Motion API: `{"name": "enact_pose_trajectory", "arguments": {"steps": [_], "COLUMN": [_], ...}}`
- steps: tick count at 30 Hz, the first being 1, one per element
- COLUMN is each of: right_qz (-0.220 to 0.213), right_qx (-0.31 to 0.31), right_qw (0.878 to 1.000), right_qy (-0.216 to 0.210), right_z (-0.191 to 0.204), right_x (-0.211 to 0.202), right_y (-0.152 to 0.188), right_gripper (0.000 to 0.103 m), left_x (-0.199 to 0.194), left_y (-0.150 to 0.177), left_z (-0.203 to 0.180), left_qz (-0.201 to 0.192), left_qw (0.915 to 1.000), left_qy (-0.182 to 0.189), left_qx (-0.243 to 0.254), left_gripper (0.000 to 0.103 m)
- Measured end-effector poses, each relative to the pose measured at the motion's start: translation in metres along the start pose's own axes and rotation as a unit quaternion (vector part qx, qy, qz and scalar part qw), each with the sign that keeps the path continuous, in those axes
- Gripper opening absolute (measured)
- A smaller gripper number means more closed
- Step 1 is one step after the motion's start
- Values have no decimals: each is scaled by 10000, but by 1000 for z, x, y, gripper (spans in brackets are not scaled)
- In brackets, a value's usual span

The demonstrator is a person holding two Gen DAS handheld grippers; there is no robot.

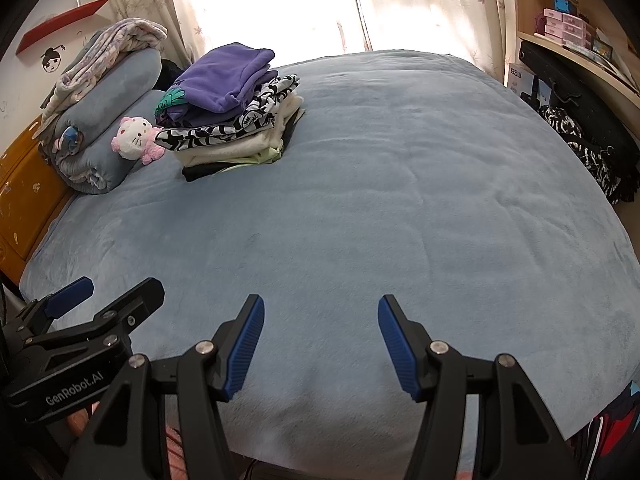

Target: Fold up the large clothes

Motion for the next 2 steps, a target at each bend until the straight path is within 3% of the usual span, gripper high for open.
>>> {"name": "enact_pose_trajectory", "arguments": {"steps": [2], "right_qz": [2], "right_qx": [-1], "right_qw": [10000], "right_qy": [4], "right_z": [0], "right_x": [0], "right_y": [0], "right_gripper": [59], "left_x": [2], "left_y": [0], "left_z": [2], "left_qz": [36], "left_qw": [10000], "left_qy": [19], "left_qx": [-14], "left_gripper": [102]}}
Point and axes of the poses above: each gripper's, at about its wrist camera, not at the fingertips, and x roughly the way its jaws point, z to its left, y to its underside, the point moved 1 cm from there along x, roughly the way its jaws point, and after that the axes turned 9 degrees about -y, right-handed, at the moved point
